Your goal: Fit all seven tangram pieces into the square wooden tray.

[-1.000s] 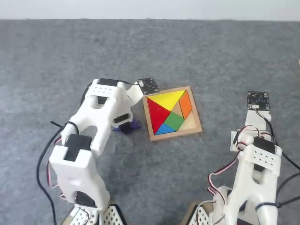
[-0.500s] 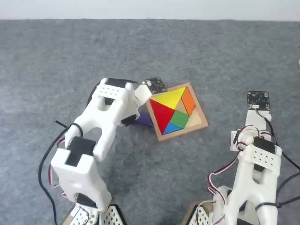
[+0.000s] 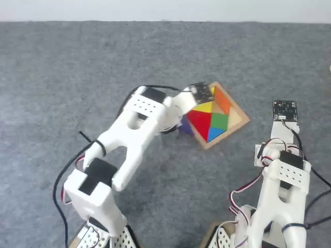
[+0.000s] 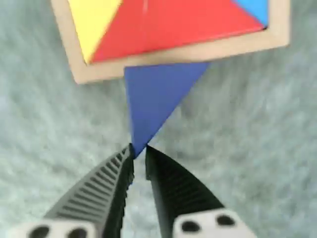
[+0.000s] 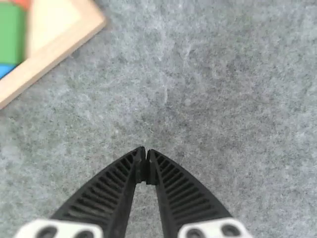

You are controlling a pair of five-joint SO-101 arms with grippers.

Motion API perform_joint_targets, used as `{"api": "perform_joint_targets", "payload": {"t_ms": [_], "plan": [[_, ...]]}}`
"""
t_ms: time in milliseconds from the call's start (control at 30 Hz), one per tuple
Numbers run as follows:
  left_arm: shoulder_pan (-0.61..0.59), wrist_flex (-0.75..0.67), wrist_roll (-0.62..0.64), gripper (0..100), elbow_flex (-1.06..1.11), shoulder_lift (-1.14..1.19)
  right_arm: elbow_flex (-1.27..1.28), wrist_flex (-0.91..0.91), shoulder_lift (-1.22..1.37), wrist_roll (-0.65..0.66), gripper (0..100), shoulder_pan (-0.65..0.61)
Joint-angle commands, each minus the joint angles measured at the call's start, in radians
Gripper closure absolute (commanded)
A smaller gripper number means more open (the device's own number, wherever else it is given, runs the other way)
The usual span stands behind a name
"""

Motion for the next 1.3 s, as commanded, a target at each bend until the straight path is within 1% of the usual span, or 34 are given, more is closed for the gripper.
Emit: {"api": "perform_joint_targets", "payload": {"t_ms": [0,100,233,333,367,433,533,667,800,967,1067,1133,1267], "plan": [[0.074,0.034,0.041,98,-0.153,-0.060,-0.005,-0.018,-0.019,0.012,98.9,-0.010],[0.110,0.029,0.052,98,-0.228,-0.058,-0.005,-0.018,-0.019,0.012,98.9,-0.008],[0.152,-0.060,0.101,98,-0.252,-0.012,-0.005,-0.018,-0.019,0.012,98.9,-0.005],[0.153,-0.094,0.127,97,-0.255,0.052,-0.005,-0.016,-0.019,0.012,98.9,-0.005],[0.149,-0.094,0.143,96,-0.259,0.069,-0.005,-0.016,-0.019,0.012,98.9,-0.005],[0.104,-0.091,0.172,90,-0.262,0.074,-0.005,-0.016,-0.019,0.012,98.9,-0.005],[-0.006,-0.075,0.261,84,-0.274,0.084,-0.005,-0.016,-0.019,0.012,98.9,-0.005],[-0.126,-0.071,0.361,82,-0.286,0.137,-0.005,-0.018,-0.019,0.012,98.9,-0.010],[-0.167,-0.064,0.470,79,-0.344,0.245,-0.005,-0.018,-0.019,0.012,98.9,-0.010],[-0.164,0.014,0.482,77,-0.495,0.397,-0.005,-0.018,-0.019,0.012,98.9,-0.010],[-0.164,0.114,0.479,77,-0.611,0.486,-0.005,-0.018,-0.019,0.012,98.9,-0.010],[-0.164,0.184,0.451,77,-0.685,0.546,-0.005,-0.018,-0.019,0.012,98.9,-0.010],[-0.170,0.302,0.445,77,-0.826,0.608,-0.005,-0.018,-0.019,0.012,98.9,-0.010]]}}
